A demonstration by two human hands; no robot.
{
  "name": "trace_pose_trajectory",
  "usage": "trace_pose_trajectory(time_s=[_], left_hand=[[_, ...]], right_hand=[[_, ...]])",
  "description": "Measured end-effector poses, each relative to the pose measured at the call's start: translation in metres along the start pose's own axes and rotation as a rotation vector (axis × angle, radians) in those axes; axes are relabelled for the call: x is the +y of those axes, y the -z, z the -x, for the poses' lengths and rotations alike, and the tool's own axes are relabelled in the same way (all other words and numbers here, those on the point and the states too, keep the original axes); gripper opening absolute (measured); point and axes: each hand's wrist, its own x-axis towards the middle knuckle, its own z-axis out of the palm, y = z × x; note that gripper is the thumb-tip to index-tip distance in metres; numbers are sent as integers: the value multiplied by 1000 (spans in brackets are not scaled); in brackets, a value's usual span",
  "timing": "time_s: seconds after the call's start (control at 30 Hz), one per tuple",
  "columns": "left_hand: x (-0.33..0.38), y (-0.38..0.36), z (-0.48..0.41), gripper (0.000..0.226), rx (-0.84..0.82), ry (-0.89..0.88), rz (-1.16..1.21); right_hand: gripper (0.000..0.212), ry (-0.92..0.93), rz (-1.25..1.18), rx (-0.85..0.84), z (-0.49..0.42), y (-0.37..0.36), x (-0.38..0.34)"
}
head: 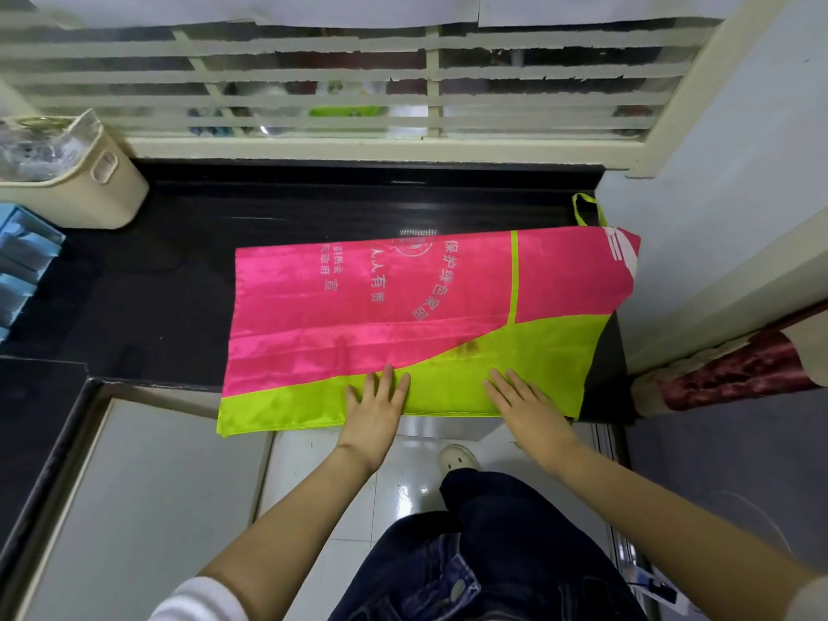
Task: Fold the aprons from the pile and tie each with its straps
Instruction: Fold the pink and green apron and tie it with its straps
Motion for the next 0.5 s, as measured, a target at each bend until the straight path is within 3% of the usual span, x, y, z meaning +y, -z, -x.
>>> trace_pose_trajectory(time_s=[0.17, 0.33, 0.5], left_hand=[[-3, 1, 13, 90, -47, -95, 96], [-10, -5, 24, 80, -8, -123, 239], [-18, -10, 34, 69, 49, -41, 205]], right_hand=[[74, 10, -27, -32, 14, -1, 2], [72, 30, -91, -20, 36, -4, 6], [44, -59, -136, 48, 43, -11, 18]])
